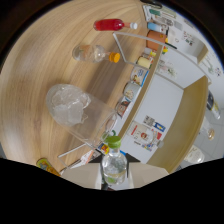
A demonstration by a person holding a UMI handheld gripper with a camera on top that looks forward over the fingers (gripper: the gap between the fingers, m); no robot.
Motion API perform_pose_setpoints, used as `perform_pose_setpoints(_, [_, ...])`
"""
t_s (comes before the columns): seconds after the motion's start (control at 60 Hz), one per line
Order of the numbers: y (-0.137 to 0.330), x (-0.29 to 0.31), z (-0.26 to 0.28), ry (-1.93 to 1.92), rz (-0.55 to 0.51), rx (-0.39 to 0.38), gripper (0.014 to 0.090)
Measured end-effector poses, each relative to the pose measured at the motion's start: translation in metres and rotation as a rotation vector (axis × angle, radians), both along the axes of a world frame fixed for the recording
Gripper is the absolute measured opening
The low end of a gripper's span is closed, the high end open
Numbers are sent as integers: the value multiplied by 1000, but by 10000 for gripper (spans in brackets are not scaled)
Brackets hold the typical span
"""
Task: Make me a cup of Vodka Sunrise.
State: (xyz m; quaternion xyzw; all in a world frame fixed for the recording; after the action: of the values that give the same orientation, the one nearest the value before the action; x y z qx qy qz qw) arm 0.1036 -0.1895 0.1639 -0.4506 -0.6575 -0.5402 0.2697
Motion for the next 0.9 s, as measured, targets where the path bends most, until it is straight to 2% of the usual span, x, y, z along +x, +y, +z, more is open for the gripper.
perform_pose_setpoints(0.267, [-1,2,4,-10,-23,-6,356])
perform_pose_setpoints(0.383, [-5,2,19,131,-57,25,356])
perform_pose_setpoints(0.617, [-15,-4,88,889,-152,135,358])
perform_pose_setpoints(0.733, [-22,-2,117,1362,-182,154,357])
perform_pose_setpoints(0.833, [-24,8,119,1660,-181,150,357])
perform_pose_setpoints(0.9, [-21,21,104,1768,-233,168,355])
